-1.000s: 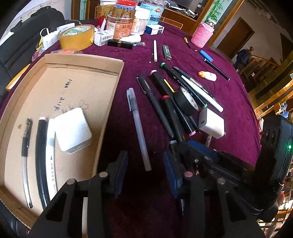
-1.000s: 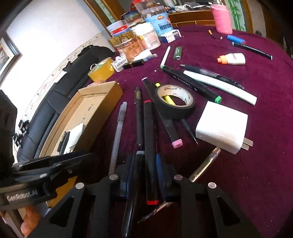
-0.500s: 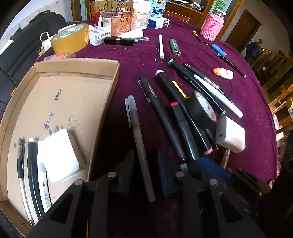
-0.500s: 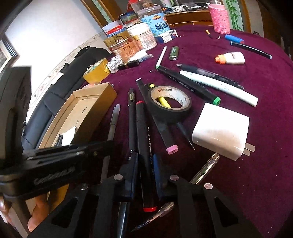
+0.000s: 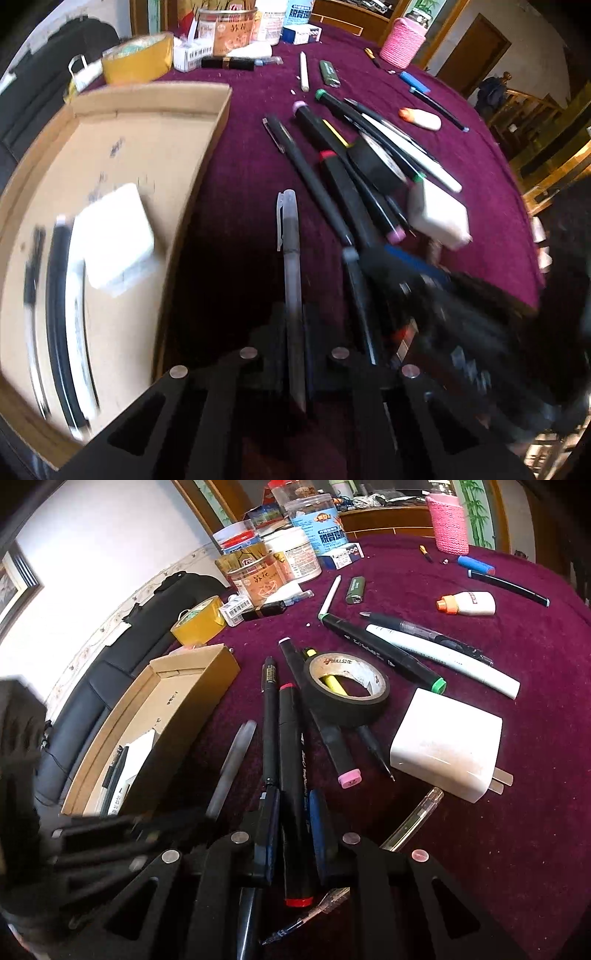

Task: Organize rigid objects
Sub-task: 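Grasp the red-banded black marker with the right tool while the left tool grasps the clear white-capped pen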

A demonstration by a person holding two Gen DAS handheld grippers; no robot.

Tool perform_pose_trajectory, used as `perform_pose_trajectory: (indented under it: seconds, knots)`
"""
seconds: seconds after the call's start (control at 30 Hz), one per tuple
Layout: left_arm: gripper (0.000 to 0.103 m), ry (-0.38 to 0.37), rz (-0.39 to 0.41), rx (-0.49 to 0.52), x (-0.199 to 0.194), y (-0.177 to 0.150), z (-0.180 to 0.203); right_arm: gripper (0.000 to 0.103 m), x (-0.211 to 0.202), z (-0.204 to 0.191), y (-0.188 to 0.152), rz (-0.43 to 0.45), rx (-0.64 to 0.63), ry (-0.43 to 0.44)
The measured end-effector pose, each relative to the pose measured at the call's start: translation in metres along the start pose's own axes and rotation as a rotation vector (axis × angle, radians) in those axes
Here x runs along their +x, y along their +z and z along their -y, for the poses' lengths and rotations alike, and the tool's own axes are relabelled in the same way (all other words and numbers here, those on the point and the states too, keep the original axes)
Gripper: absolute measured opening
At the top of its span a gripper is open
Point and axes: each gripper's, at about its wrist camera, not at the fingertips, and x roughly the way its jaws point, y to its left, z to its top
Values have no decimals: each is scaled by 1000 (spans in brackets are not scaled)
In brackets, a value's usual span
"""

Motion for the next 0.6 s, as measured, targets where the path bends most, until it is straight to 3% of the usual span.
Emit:
perform_pose_trajectory:
  seconds: [0.1, 0.2, 0.33, 0.6]
  knots:
    - [8, -20, 6, 5, -15, -15, 1, 17, -9, 1, -8, -8, 31, 49]
    - [8, -48, -5, 9, -23, -27, 3, 16, -28, -3, -25, -10, 53, 31]
    - [8, -83, -20, 22, -25, -38, 8, 16, -52, -8, -53, -30, 44, -67]
    - [9, -56, -35, 49, -13, -47, 13, 18, -61, -8, -79, -42, 30, -177]
